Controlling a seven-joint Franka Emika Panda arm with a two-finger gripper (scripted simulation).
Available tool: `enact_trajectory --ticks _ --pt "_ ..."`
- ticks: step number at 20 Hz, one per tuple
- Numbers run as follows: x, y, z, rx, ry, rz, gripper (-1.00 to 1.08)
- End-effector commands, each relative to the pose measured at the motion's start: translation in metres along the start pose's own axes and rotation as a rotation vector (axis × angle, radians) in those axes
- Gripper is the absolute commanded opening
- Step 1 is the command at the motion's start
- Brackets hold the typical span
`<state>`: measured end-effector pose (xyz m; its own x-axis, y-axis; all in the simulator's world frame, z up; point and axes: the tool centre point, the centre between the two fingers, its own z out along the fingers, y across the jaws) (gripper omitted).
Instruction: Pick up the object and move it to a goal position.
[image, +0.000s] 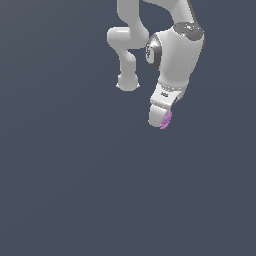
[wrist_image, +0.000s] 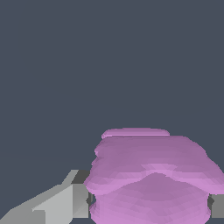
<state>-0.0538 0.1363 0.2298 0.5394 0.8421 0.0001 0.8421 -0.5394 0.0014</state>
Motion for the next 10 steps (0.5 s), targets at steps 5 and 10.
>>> enact_trajectory --ticks 5,10 --pt "0.018 -0.012 -0.029 0.001 0.000 0.002 -1.00" --pt "0.023 -0.013 -0.035 0.002 0.000 0.002 -1.00"
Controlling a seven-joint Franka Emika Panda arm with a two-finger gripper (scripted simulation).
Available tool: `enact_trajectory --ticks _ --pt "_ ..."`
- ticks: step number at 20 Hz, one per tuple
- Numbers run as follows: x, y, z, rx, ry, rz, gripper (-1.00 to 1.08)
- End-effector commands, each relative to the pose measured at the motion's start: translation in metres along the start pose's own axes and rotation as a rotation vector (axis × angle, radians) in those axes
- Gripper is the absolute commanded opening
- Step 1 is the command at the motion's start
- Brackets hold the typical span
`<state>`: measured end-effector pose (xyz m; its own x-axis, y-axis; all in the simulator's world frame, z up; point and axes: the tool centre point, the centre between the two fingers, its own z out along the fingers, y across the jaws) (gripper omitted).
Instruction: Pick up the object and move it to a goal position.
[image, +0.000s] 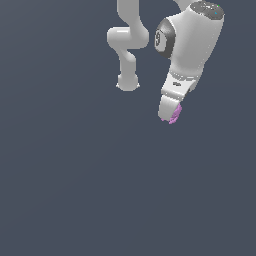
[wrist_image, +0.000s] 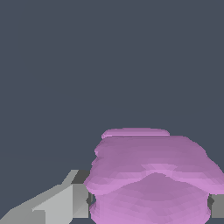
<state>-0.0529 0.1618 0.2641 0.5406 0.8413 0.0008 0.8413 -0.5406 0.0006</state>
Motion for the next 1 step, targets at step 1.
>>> enact_trajectory --ticks 1 --pt "0.0009 0.0001 -0.0010 0.001 -0.001 0.001 -1.00"
